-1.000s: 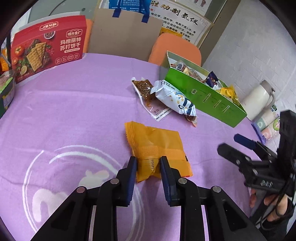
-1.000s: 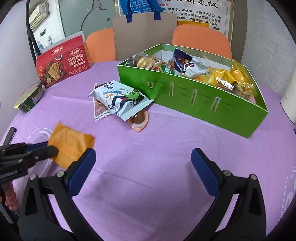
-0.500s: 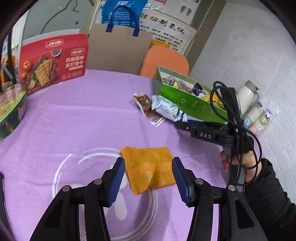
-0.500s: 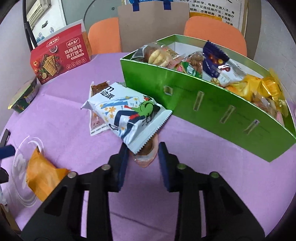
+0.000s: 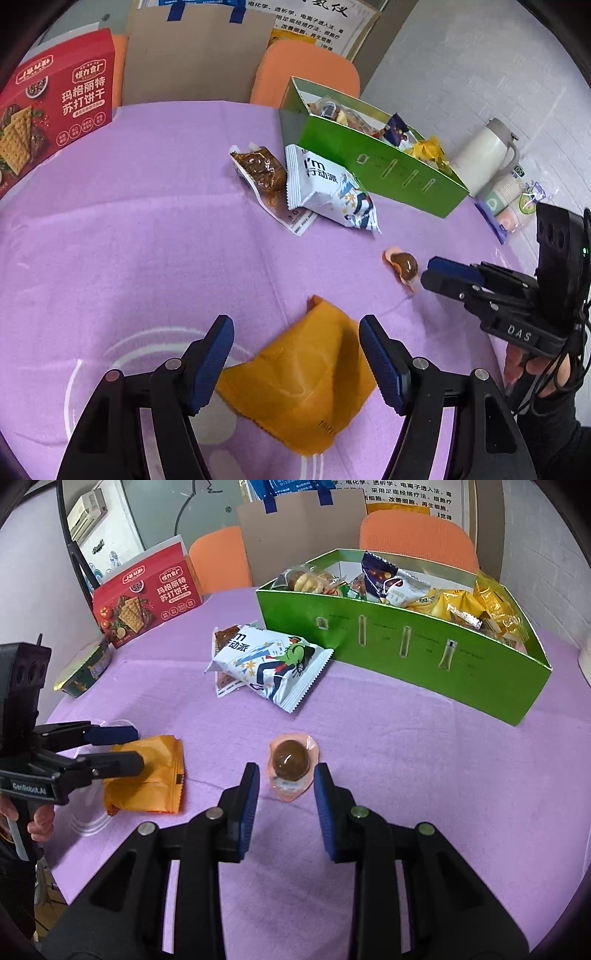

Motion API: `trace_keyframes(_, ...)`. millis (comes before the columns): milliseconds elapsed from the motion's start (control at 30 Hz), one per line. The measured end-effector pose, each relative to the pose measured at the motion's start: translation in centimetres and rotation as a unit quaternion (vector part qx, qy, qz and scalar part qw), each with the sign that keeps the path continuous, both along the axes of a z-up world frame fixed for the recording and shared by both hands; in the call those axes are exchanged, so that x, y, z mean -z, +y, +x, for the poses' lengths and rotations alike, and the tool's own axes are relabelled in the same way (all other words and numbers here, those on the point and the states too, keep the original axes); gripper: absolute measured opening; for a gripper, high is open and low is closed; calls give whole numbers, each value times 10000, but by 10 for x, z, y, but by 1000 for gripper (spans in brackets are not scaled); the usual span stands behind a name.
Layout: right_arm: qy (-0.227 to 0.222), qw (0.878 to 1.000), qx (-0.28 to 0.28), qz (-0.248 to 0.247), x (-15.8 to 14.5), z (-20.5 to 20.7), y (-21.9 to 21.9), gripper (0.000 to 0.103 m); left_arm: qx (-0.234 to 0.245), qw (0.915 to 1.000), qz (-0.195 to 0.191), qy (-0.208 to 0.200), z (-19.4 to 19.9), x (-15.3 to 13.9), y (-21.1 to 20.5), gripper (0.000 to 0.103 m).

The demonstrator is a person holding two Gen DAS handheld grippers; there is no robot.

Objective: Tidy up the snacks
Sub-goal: 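Grasp the orange packet with the left gripper while the right moves to the round chocolate, then lift the orange packet with the left gripper while the right grasps the pink-wrapped chocolate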

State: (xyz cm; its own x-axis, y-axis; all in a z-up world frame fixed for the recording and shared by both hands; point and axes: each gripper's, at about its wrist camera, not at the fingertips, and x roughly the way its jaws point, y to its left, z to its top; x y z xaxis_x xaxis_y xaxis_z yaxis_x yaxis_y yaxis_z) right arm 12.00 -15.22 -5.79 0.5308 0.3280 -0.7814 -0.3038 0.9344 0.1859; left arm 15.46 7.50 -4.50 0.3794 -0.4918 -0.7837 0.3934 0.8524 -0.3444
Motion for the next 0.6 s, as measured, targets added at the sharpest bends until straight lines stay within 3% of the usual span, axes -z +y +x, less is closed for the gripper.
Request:
trace_keyframes(200,-54,10000,-64,30,1,-13,3,48,242,9995,202,43,-38,-3,-5,78)
trace_keyframes(400,-38,9999,10,-151,3,-8,4,49,-3,9937,1090,-250,-49,-3,-26,81)
trace_keyframes(600,-30,9998,60,-208,4,5,9,49,21,9911,1286,-358,-48,1,-37,81)
